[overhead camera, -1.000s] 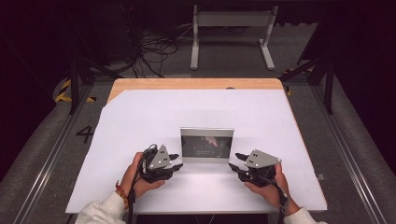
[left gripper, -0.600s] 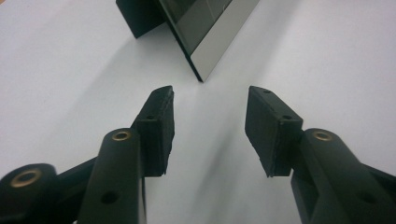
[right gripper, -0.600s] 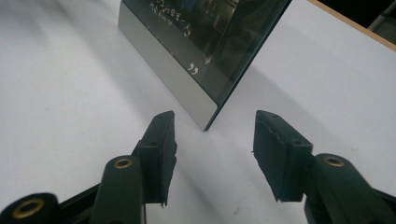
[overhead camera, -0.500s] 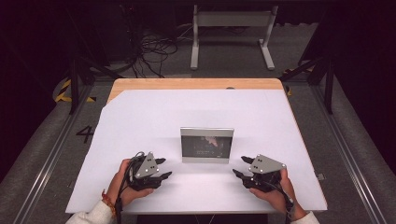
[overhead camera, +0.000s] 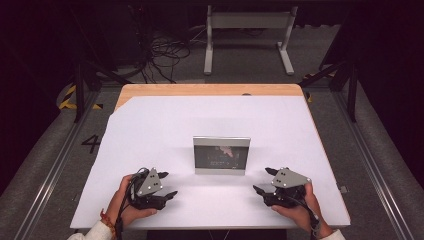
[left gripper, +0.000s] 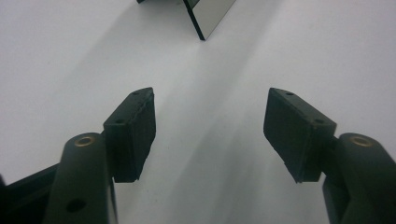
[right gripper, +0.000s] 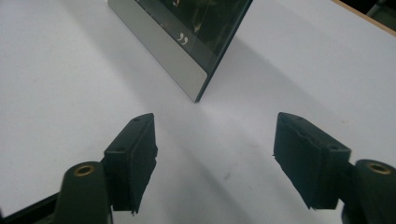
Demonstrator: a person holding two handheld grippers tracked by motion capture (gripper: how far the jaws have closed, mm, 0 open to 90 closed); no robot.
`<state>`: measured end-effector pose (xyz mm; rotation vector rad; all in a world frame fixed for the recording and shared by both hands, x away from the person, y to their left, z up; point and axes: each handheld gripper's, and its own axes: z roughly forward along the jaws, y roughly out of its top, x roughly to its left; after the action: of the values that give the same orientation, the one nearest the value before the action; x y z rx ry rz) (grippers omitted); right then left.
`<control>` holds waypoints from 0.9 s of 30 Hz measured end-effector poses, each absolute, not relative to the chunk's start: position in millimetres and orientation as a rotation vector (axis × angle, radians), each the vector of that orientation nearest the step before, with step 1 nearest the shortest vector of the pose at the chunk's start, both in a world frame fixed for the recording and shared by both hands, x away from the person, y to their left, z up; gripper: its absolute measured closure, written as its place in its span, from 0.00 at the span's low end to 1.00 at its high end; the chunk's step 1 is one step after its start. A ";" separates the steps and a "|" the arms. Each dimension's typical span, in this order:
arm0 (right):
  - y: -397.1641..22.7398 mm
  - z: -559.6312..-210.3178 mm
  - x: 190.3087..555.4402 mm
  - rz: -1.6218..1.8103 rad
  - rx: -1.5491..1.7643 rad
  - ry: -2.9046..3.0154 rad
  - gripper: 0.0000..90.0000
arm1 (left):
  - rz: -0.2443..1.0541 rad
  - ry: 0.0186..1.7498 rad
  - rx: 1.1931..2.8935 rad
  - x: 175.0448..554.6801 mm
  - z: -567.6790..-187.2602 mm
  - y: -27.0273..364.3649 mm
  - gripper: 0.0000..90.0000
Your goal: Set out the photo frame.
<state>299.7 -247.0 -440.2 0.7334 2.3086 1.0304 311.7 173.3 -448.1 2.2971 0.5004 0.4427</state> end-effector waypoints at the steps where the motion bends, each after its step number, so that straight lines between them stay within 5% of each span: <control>1: -248.6 -440.7 299.1 1.030 0.736 2.312 0.32 | 0.441 0.507 2.296 311.3 -448.6 174.9 0.35; 12: -260.6 -446.6 295.8 0.983 0.753 2.306 0.25 | 0.441 0.617 2.241 305.0 -454.8 193.3 0.18; 27: -265.0 -449.1 296.9 0.972 0.780 2.284 0.17 | 0.435 0.656 2.196 301.1 -454.4 198.6 0.08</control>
<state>296.9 -265.0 -449.1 0.7799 2.2837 0.9723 301.1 198.6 -454.4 2.1961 0.6564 0.4354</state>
